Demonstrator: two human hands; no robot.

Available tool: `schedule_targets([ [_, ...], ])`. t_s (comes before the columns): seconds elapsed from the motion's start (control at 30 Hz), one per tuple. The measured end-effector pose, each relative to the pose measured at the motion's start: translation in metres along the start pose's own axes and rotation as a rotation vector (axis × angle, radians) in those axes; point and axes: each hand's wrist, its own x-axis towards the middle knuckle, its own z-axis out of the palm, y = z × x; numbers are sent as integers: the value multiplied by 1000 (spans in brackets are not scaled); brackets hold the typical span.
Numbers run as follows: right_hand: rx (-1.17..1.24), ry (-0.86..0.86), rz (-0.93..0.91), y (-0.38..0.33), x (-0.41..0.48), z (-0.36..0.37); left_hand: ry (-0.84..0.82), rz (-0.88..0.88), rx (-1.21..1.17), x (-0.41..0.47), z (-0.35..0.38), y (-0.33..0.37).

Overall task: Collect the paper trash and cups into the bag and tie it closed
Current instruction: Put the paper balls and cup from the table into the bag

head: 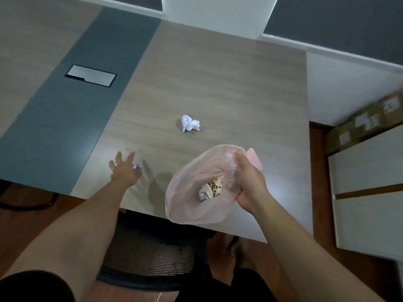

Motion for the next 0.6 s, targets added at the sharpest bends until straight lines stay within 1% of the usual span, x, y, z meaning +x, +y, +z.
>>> schedule_targets([
  [0.1, 22, -5, 23, 3, 6, 3, 43, 80, 55, 7, 15, -5],
  [0.17, 24, -13, 23, 6, 8, 5, 77, 91, 35, 3, 27, -7],
  [0.4, -37, 4, 49, 7, 10, 12, 29, 46, -327, -30, 49, -12],
  [0.47, -36, 6, 36, 6, 10, 13, 1, 16, -532, -38, 47, 0],
  [0.5, -29, 0, 21, 6, 10, 13, -27, -11, -714, -44, 44, 9],
  [0.53, -24, 4, 10, 6, 11, 12, -83, -20, -930, -51, 40, 17],
  [0.57, -28, 24, 14, 5, 9, 14, -173, -2, -1152, -58, 35, 24],
  [0.6, -30, 34, 21, 4, 9, 14, -299, 36, -1348, -65, 31, 28],
])
